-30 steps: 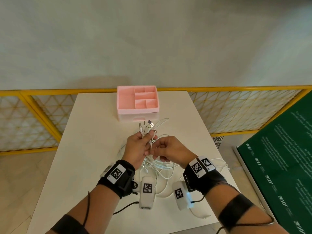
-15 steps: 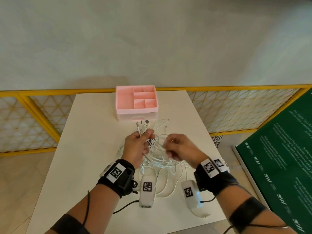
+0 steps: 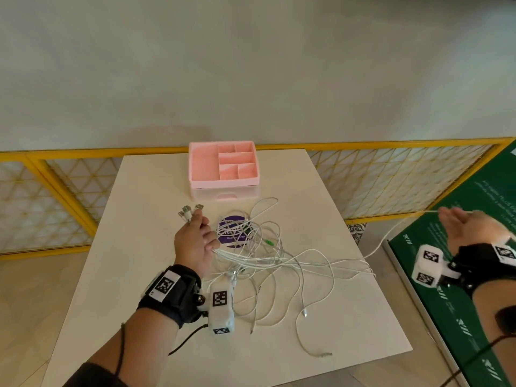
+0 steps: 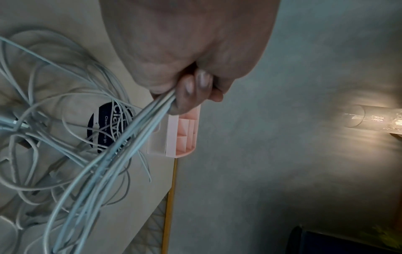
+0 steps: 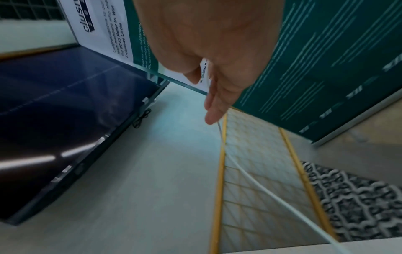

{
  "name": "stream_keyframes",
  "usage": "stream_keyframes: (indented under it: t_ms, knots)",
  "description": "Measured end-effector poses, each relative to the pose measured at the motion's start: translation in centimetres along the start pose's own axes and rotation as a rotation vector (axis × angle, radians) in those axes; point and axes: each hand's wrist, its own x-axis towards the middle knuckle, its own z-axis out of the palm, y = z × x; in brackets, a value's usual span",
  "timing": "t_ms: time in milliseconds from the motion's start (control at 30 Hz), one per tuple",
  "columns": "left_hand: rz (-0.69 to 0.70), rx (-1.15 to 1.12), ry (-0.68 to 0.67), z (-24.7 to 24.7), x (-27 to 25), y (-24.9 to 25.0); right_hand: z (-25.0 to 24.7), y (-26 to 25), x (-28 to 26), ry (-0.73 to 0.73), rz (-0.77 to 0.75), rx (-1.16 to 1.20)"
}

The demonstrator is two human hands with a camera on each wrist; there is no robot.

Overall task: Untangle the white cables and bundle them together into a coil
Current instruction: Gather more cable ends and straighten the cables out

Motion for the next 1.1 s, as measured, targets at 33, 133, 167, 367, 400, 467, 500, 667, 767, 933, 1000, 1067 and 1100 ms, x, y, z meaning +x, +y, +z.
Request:
stream_keyframes:
  t_ms: [33,133,167,367,400,467,500,667,767,933,1000,1067,1100]
  knots:
    - [-0.024,-0.018,-0.021,0.1,-0.1,0.0,-0.3,1.0,0.5,-0.035,0.064,0.049]
    - [-0.078,-0.069,-0.089,1.2,-0.7,-0.2,0.5,4.9,1.0,-0.165,0.224,0.214]
    - [-0.086,-0.081,-0.107,1.6,-1.0,-0.2,0.9,5.8,-0.1,-0.204,0.25,0.197]
    - [-0.135,-0.155,-0.232,4.7,-2.8,-0.4,8.8,6.6,-15.5,-0.839,-0.293,-0.151]
    - [-0.138,-0.167,-0.241,5.2,-3.1,-0.4,9.9,6.5,-18.3,-1.013,-0.381,-0.242]
    - [-0.147,-0.192,-0.265,6.1,-3.7,-0.5,11.6,7.1,-22.2,-1.255,-0.553,-0.491]
    - [-0.145,-0.206,-0.276,6.4,-3.9,-0.5,12.3,7.7,-23.6,-1.301,-0.655,-0.598]
    - [0.031,-0.226,-0.24,5.7,-2.8,1.8,13.1,11.1,-24.1,-1.227,-0.913,-0.823]
    - [0.099,-0.275,-0.182,4.2,-1.6,3.8,11.2,12.7,-21.0,-1.195,-0.899,-0.992]
    - [0.144,-0.281,-0.097,3.3,-0.6,4.9,8.1,14.0,-15.3,-1.048,-0.834,-1.127]
    - [0.161,-0.285,-0.066,3.1,-0.3,5.2,7.1,14.2,-13.2,-0.977,-0.785,-1.176]
    - [0.174,-0.31,-0.046,2.8,0.0,5.9,6.0,14.4,-11.5,-0.943,-0.695,-1.209]
    - [0.18,-0.332,-0.041,2.5,0.2,6.5,5.2,14.6,-10.7,-0.917,-0.653,-1.239]
